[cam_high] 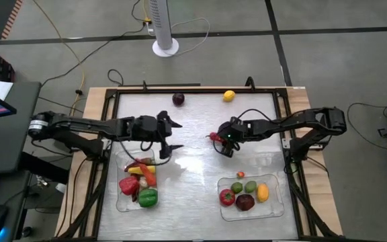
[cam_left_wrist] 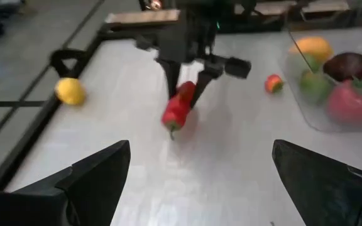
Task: Sort produce into baskets
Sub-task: Put the red chili pepper into the left transparent bin
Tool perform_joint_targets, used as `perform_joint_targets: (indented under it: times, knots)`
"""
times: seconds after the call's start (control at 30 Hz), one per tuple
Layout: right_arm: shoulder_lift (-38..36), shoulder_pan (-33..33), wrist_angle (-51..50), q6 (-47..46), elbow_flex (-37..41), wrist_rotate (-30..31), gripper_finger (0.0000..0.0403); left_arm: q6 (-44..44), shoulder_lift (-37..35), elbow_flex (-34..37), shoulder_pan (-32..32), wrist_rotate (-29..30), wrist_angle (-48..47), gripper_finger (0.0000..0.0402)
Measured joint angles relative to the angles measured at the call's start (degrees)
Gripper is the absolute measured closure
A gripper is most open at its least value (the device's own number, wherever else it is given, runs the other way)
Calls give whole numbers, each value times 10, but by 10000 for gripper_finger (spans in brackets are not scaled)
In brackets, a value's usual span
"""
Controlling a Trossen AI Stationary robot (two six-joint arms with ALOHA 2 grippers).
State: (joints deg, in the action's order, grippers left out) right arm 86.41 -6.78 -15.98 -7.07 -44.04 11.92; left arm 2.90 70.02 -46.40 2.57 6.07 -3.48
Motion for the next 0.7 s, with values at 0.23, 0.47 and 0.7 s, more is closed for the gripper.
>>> perform_joint_targets:
  times: [0.23,0.47,0.7]
  knots:
    - [0,68,42,19,-66,21,210,21,102,-4,-4,-25,51,25]
    - [0,117,52,42,-102,52,208,5,162,-36,-3,-26,73,25]
    - [0,126,66,42,-106,74,207,-6,193,-60,-4,-24,108,46]
